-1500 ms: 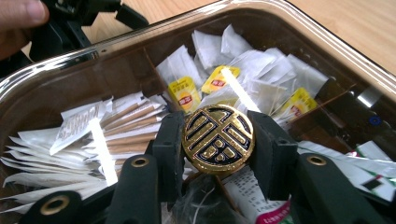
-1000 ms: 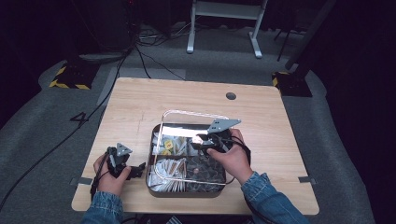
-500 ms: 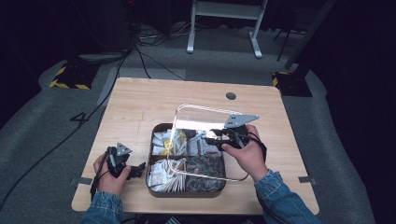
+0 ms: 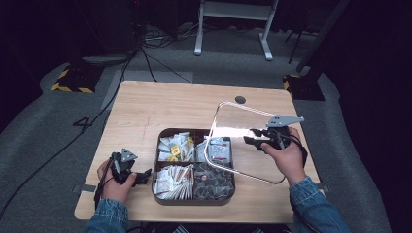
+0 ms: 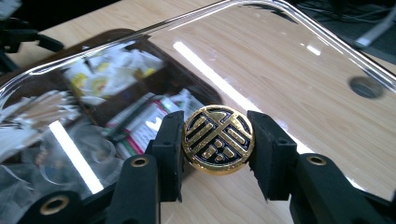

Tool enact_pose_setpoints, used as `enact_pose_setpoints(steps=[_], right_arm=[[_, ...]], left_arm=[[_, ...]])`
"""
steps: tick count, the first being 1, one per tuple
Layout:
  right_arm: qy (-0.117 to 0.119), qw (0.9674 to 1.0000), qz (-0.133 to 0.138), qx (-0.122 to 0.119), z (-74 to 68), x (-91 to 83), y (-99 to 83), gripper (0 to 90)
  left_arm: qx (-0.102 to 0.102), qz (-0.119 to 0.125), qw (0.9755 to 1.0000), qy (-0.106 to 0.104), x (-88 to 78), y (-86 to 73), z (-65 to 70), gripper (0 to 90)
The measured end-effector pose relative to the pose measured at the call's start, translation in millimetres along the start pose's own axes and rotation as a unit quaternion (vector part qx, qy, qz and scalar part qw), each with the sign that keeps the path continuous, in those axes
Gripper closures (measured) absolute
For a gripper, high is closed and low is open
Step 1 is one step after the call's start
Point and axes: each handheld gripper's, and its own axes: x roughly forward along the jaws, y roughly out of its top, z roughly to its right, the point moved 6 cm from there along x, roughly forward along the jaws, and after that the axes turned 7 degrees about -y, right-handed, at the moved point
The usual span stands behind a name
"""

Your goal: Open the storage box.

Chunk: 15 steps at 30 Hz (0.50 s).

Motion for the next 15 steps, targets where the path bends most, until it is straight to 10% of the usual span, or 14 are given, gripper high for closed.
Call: enact_pose_setpoints(steps=[15], right_arm=[[-0.057,0.9975,-0.017,0.038,55.1,-17.2,-28.6,58.5]], left_arm=[[0.002,0.000,1.0000,0.002,0.0,0.2,-0.4,0.2]])
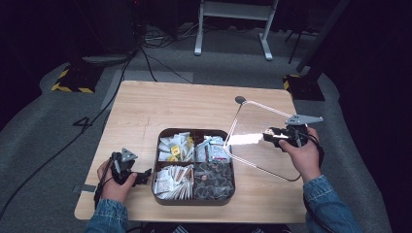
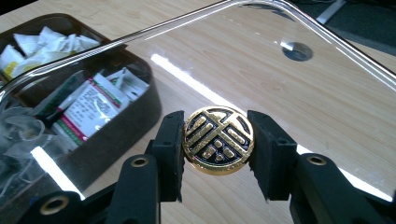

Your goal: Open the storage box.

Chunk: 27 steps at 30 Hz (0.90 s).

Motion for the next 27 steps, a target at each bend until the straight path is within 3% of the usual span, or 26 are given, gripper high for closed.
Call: enact_pose_setpoints(steps=[9,17,27], right_arm=[[-0.029,0.9989,-0.008,0.037,29.1,4.6,-20.4,58.5],[-0.052,0.9974,-0.021,0.044,49.8,21.2,-36.0,58.6],[-0.062,0.9963,-0.038,0.047,63.4,48.7,-59.7,58.5]], left_arm=[[0.000,0.000,1.0000,0.000,0.1,0.0,0.0,0.2],[0.000,0.000,1.0000,0.000,0.0,0.0,0.0,0.2],[0.000,0.000,1.0000,0.000,0.1,0.0,0.0,0.2]])
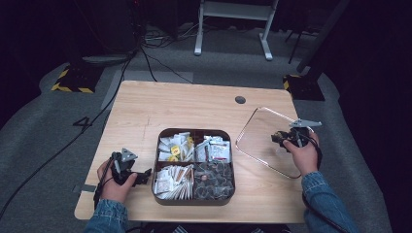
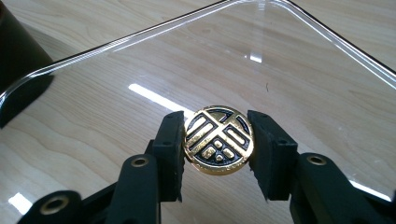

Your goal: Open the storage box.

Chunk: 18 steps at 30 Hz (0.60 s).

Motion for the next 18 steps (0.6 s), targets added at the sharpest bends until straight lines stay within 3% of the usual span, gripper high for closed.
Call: enact_pose_setpoints(steps=[6,18], right_arm=[[-0.006,0.9999,-0.007,0.004,5.3,14.8,-10.2,58.5],[-0.020,0.9993,-0.017,0.026,19.3,26.3,-28.3,58.5]], left_arm=[[0.000,0.000,1.0000,0.000,0.0,0.0,0.0,0.2],[0.000,0.000,1.0000,0.000,0.0,0.0,0.0,0.2]])
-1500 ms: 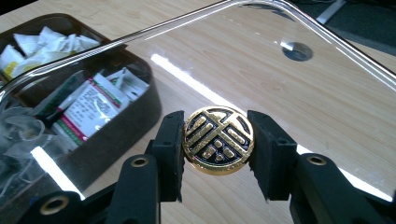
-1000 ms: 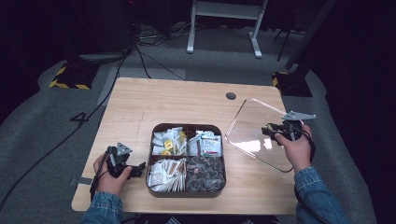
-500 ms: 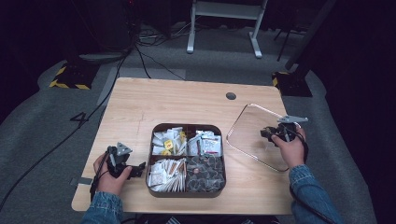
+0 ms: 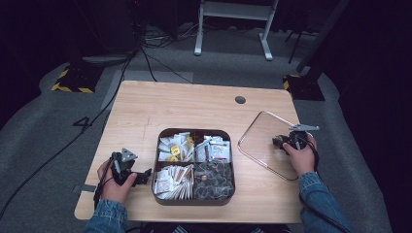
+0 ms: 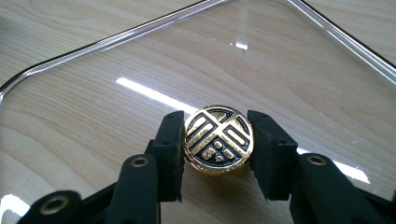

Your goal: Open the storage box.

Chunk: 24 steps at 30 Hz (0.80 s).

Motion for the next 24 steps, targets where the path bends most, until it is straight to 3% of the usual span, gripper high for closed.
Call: enact_pose_setpoints(steps=[6,8,14,19,24], right_arm=[[0.000,1.0000,0.005,0.006,1.6,0.6,-1.2,57.4],[0.003,0.9998,0.006,0.016,1.2,-1.1,1.0,45.6],[-0.001,0.9995,0.028,0.014,0.5,-12.7,8.9,34.4],[0.006,0.9990,0.043,0.013,-1.5,-25.0,13.9,33.5],[0.027,0.9976,0.063,0.008,-11.2,-48.9,19.3,35.7]], left_arm=[[0.000,0.000,1.0000,0.000,0.0,0.0,0.0,0.2],[0.000,0.000,1.0000,0.000,0.0,0.0,0.0,0.2],[0.000,0.000,1.0000,0.000,0.0,0.0,0.0,0.2],[0.000,0.000,1.0000,0.000,0.0,0.0,0.0,0.2],[0.000,0.000,1.0000,0.000,0.0,0.0,0.0,0.2]])
